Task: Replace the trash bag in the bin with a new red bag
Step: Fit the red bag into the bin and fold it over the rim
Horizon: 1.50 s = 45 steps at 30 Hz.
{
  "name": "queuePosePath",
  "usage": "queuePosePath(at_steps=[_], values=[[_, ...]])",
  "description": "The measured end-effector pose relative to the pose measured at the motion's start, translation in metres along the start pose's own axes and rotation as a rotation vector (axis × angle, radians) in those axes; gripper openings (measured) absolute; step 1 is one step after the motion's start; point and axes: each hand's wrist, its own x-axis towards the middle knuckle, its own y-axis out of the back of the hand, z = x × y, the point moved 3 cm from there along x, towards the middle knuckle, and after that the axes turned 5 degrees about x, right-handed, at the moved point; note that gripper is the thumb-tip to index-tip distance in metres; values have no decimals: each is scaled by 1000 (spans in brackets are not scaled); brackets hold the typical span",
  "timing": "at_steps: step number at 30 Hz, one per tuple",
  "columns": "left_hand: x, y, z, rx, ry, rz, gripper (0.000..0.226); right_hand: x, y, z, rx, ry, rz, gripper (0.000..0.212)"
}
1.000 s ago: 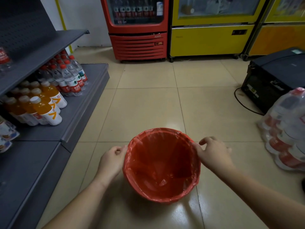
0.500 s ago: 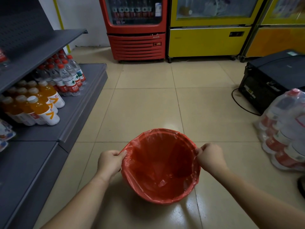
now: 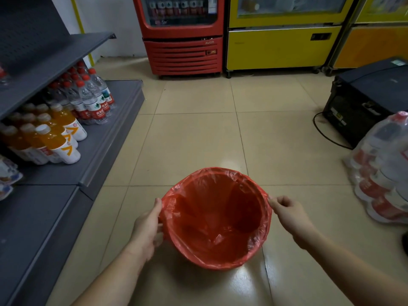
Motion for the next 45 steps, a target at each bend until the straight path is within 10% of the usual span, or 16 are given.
queuePosePath(at_steps=[7,26,31,37,40,45], values=[[-27,8,-38,27,-35,-126,21,-37,2,16,-210,-36,-68,47],[-6,-2,-74,-89,139,-191,23,-35,-9,45,295,-353,-345,16],[11,18,-43,-17,144,9,19,-18,9,25,139,-154,-180,13],[36,1,56,337,-266,-11,38,22,-3,-51,-409,187,-31,43],[44,-24,74,398,-149,-91,31,42,-20,-67,-658,128,-30,49],[60,-34,73,225,118,-228,28,61,-28,-62,-408,41,-70,27]])
